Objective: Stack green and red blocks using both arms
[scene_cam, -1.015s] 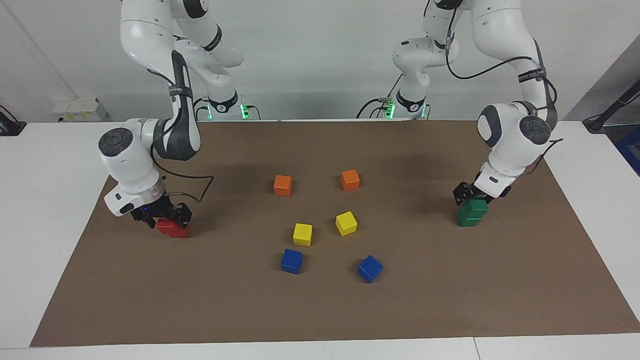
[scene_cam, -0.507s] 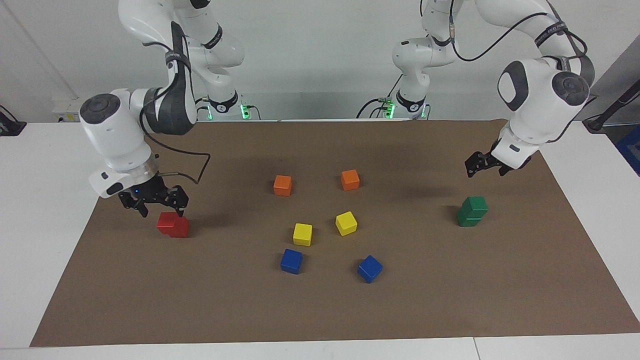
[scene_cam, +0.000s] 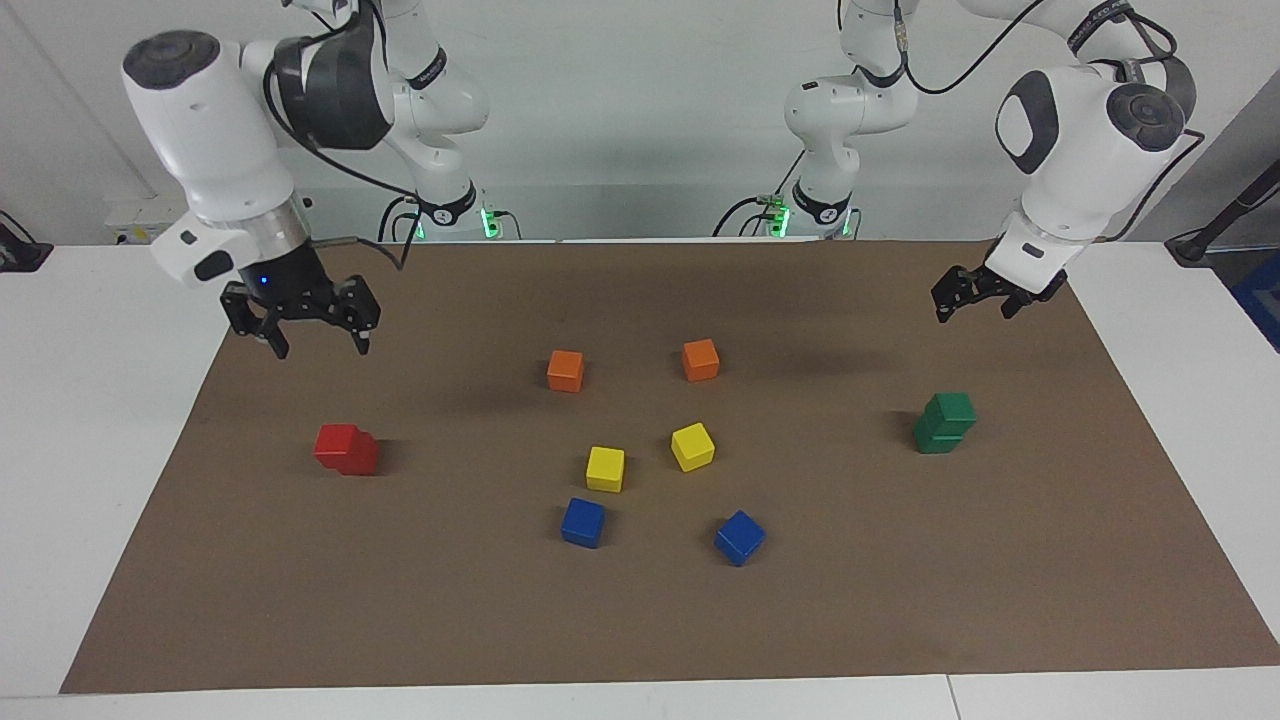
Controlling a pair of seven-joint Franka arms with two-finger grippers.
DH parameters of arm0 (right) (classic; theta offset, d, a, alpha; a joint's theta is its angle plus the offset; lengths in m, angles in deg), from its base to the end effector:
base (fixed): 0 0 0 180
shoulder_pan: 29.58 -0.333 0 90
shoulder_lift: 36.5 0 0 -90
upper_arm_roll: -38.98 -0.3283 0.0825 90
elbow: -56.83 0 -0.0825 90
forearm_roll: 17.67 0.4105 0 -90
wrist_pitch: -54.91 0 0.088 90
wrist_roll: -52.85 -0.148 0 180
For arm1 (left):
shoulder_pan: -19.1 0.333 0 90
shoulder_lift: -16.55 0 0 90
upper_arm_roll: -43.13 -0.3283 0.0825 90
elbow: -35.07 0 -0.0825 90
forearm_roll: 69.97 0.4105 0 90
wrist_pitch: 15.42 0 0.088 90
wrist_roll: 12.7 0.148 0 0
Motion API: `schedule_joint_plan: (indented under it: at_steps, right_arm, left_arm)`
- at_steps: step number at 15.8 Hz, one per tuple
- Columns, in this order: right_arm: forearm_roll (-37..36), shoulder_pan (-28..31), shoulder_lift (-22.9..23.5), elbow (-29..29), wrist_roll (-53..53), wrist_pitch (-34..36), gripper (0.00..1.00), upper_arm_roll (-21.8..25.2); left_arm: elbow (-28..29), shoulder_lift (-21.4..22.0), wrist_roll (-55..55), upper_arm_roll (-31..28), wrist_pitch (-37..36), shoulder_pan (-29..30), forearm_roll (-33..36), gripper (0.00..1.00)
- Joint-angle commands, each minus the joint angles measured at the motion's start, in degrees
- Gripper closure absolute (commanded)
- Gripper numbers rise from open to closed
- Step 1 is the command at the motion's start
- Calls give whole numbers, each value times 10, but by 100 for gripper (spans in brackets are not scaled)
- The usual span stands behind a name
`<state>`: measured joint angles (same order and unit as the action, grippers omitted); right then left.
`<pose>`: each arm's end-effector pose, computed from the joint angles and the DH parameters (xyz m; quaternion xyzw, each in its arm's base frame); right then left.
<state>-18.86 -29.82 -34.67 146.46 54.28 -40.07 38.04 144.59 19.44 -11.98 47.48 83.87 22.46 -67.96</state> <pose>0.6023 0.0094 0.5882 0.9992 0.0233 0.0307 0.0102 0.5512 -0.0054 0.4686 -0.9976 0.0187 0.0640 0.0191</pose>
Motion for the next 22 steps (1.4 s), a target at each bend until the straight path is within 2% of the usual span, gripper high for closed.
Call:
schedule_joint_plan:
  at_steps: [1, 4, 7, 10, 11, 15, 17, 22]
  right_arm:
    - [8, 5, -2, -16, 8, 41, 0, -3]
    - [16, 7, -3, -11, 29, 39, 0, -3]
    - [15, -3, -6, 0, 41, 9, 0, 9]
    - [15, -76, -14, 18, 40, 3, 0, 93]
    - [15, -82, -15, 19, 40, 3, 0, 101]
    - [15, -81, -16, 21, 43, 2, 0, 101]
    - [15, -80, -20, 19, 43, 7, 0, 101]
    - [15, -80, -23, 31, 42, 12, 0, 101]
  left_arm:
    - [29, 29, -7, -1, 20, 2, -12, 0]
    - [25, 27, -22, -2, 40, -2, -22, 0]
    - [-10, -2, -25, -1, 53, -4, -23, 0]
    - [-26, -5, -25, -4, 35, -5, -28, 0]
    - [-36, -10, -24, -7, 28, -6, -39, 0]
    - [-48, -17, -24, -14, 26, -10, -42, 0]
    - [-71, -28, -24, -13, 10, -10, -40, 0]
    - [-70, -30, -22, -10, 7, -13, -37, 0]
